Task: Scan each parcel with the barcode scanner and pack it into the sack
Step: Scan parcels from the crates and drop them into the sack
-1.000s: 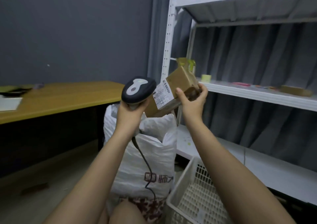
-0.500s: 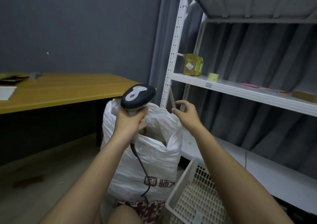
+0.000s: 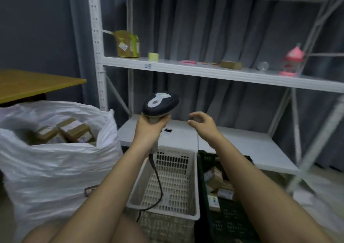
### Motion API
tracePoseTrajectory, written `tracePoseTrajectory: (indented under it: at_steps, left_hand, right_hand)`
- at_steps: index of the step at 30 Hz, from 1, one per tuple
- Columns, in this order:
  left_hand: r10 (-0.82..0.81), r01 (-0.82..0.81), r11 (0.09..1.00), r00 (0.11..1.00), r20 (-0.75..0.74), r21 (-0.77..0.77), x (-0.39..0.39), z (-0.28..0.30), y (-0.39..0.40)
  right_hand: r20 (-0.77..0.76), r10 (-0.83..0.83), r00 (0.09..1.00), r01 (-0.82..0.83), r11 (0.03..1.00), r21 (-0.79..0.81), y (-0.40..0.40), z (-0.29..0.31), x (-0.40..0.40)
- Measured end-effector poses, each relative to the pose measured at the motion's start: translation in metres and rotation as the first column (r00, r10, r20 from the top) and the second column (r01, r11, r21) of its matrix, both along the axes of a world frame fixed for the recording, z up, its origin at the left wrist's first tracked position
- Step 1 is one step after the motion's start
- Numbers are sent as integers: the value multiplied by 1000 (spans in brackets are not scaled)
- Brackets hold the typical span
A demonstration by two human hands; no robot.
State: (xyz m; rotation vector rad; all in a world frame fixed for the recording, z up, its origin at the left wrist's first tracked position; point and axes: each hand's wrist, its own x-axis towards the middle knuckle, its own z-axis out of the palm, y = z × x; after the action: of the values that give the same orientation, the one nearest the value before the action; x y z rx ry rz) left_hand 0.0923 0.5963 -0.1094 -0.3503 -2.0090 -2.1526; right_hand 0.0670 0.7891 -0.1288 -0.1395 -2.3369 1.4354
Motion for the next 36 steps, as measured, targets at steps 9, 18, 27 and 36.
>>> tracePoseTrajectory:
  at_steps: [9,18,27,36]
  left_hand:
    - [-198,213,973,968,157,-84,-32,-57,132]
    - [-206,289,944,895,397,-162,-87,-175,215]
    - [-125,265,945,833,539,-190,-122,-280,221]
    - [-103,270,952,729,677,-147,-151,-349,225]
  right_hand:
    - [201,-224,954,234,972,-27,151,-76,22]
    - [458,-317,831,386,920,-65,245,-222,4]
    - [728,-300,616,439,899,-1,258,-357,-27]
    - [713,-294,637,429,903,-10,241,-435,-88]
